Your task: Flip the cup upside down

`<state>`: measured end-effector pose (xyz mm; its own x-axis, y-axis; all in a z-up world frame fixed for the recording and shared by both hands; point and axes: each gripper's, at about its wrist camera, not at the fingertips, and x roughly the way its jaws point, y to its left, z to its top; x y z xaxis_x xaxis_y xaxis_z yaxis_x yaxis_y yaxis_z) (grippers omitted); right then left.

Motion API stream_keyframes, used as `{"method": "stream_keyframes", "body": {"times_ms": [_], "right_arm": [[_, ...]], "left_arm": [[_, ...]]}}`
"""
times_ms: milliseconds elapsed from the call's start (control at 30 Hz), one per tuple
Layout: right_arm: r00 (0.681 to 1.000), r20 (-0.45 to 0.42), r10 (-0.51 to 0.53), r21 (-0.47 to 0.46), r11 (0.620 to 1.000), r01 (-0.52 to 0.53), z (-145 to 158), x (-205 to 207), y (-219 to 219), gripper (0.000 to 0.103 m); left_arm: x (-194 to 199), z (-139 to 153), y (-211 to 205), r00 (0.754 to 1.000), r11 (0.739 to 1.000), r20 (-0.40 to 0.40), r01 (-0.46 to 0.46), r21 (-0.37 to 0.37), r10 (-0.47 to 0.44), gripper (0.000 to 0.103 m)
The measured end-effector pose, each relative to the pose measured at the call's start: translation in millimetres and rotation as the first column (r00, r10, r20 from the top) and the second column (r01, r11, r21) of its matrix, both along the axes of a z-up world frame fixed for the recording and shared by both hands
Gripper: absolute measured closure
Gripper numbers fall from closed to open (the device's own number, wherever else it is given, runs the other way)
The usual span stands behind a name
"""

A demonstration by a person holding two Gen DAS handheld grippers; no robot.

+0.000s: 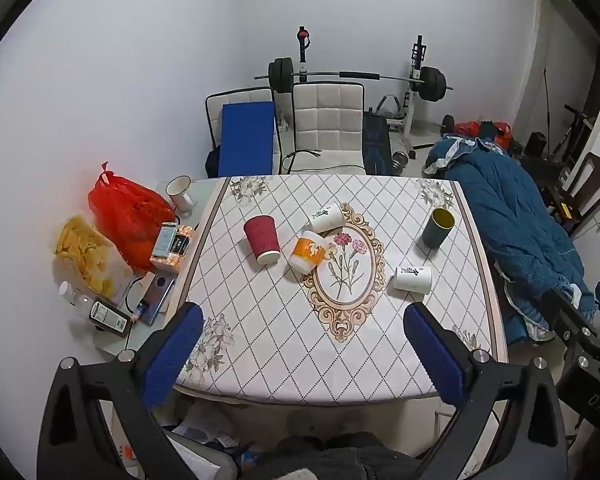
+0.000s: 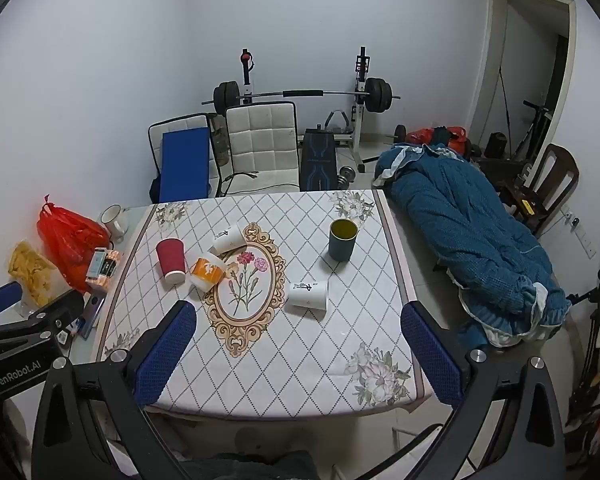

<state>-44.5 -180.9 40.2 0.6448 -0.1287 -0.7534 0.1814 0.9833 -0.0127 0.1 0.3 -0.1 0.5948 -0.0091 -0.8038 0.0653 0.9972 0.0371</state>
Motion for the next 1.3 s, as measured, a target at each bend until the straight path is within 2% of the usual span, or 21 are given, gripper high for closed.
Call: {"method": "stream_keyframes", "body": {"times_ms": [733, 1300], "right_arm": [[1.000, 0.002, 0.006, -0.005, 1.000, -0.006, 0, 1, -1, 0.000], [1.000, 0.006, 0.004, 0.000, 1.000, -0.004, 4, 3, 2, 0.000]], "left_arm": [[6, 3, 3, 1.000, 1.000, 0.012, 0.000, 0.008, 0.000, 0.000], [7, 7, -13, 1.000, 1.000, 0.022, 0.012, 0.013, -0.012, 0.000]]}}
